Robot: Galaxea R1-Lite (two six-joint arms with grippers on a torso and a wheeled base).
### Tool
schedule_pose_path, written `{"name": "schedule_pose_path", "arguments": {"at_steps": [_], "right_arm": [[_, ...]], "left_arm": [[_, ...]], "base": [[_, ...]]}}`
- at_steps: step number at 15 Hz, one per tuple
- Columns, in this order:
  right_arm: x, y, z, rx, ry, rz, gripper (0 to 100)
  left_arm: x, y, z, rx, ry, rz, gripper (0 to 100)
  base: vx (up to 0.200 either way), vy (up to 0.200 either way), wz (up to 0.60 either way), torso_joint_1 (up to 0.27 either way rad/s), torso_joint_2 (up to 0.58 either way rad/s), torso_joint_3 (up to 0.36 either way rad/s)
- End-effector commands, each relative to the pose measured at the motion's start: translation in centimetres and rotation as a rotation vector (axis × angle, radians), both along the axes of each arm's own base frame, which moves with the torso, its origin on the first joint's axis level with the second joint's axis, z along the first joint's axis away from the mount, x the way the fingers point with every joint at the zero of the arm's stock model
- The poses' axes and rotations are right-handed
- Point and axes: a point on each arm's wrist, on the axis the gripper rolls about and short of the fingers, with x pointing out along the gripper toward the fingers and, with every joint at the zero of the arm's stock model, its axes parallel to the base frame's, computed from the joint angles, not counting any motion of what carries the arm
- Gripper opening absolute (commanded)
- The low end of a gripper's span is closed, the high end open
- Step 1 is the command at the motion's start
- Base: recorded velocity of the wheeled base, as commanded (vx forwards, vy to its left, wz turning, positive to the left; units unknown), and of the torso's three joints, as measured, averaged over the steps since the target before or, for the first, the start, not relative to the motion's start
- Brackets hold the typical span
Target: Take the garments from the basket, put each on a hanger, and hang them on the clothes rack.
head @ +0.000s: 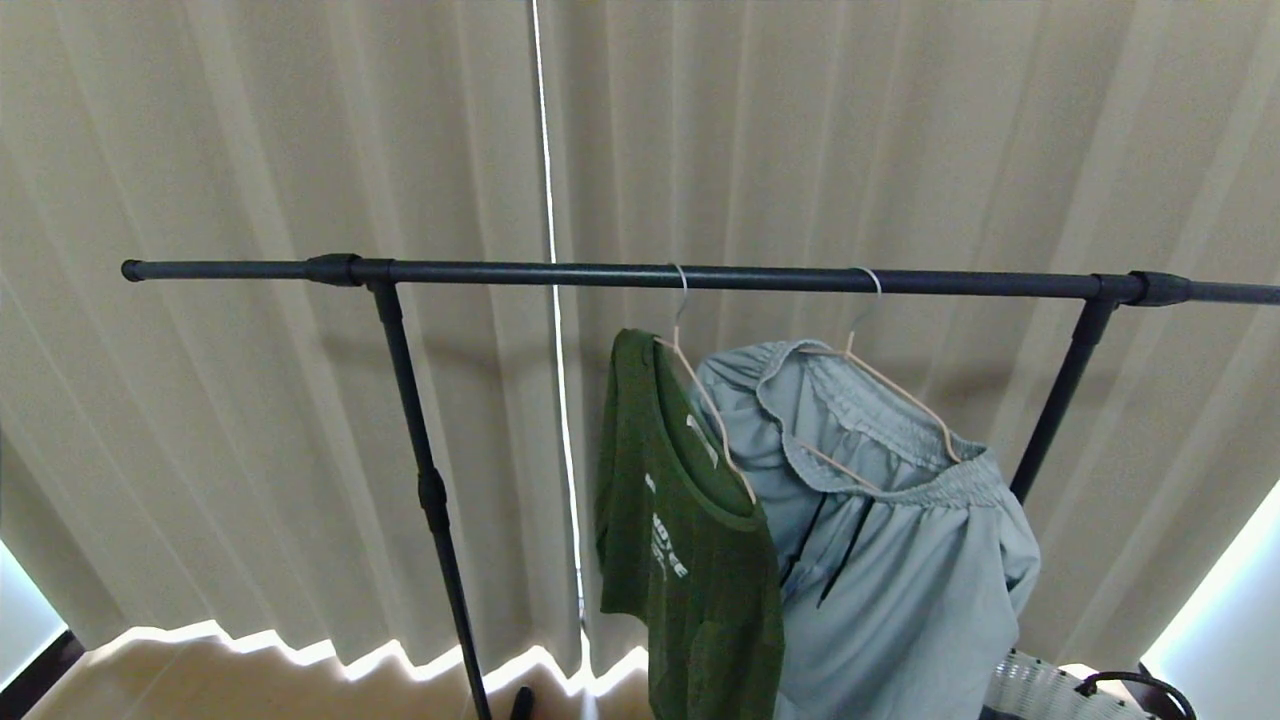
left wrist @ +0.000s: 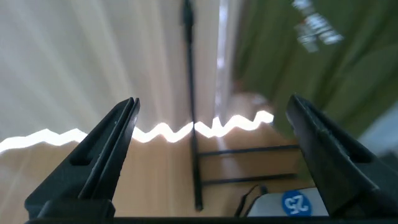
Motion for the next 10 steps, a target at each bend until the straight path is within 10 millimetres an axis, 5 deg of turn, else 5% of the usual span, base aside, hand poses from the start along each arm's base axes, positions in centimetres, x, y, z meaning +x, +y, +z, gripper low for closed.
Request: {"name": "schedule_pose_path", "arguments": {"at_steps": [1,5,10], "right_arm": [[-2.1,-0.5,-0.5,0.091,-0.054,-0.035,100],[-3.3,-0.7,-2.5,0.182,0.071,-0.207,100],[-4.2,-0.7,-2.5,0.210,-0.026,-0.273,100]], "left_arm": [[-0.1,0.1,-0.1,-0.010,-0.001,0.040,100],[-0.3,0.2,-0.2,-0.013,-0.002,0.221,100],[-1.9,0.1,-0.4,-0.026,-0.207,0.180,100]], "base": [[0.000,0.000,0.00,0.000,0.00,0.000],[0.000,0.000,0.00,0.000,0.00,0.000],[0.000,0.000,0.00,0.000,0.00,0.000]]}}
